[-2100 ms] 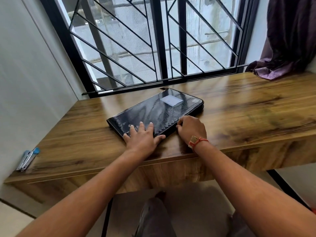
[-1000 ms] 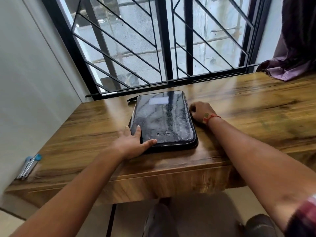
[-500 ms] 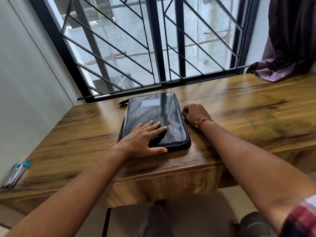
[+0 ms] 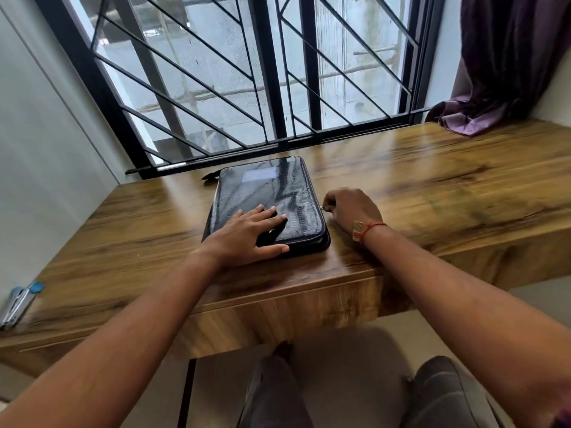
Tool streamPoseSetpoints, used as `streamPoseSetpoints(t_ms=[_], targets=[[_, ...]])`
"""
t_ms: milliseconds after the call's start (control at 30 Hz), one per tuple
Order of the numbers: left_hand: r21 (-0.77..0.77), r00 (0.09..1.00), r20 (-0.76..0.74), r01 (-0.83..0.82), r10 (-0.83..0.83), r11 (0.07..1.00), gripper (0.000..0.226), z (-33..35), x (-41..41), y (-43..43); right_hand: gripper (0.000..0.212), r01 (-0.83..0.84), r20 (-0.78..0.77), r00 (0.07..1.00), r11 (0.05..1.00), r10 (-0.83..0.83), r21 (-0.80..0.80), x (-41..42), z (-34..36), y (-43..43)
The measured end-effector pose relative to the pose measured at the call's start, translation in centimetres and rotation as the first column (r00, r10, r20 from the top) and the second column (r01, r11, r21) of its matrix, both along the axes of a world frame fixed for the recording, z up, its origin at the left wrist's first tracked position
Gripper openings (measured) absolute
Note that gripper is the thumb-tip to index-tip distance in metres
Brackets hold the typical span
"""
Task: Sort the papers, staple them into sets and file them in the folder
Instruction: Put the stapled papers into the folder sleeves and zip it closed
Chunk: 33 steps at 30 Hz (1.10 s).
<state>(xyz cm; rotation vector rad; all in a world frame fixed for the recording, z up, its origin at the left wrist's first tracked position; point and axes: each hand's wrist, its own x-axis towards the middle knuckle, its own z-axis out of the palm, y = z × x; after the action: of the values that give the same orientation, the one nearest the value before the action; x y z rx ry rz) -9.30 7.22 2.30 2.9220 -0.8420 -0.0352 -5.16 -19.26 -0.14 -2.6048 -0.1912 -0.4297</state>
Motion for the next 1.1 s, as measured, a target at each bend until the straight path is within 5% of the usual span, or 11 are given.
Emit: streamPoseSetpoints(t_ms=[967,1100], targets=[[-0.004,0.998,0.059,-0.007,0.007,1.000,0.098,-0.4,-0.4,-0.7,0.018,0.100,-0.013,0.995,0.993,-0.099,0.065,-13.4,-0.8,8.3],[-0.293,0.995,-0.048,-0.093,0.083,0.952,0.071,0.0,-0.6,-0.2,0.020,0.113,-0.041,0.993,0.991,-0.110,0.077,-13.6,-0.6,9.5]])
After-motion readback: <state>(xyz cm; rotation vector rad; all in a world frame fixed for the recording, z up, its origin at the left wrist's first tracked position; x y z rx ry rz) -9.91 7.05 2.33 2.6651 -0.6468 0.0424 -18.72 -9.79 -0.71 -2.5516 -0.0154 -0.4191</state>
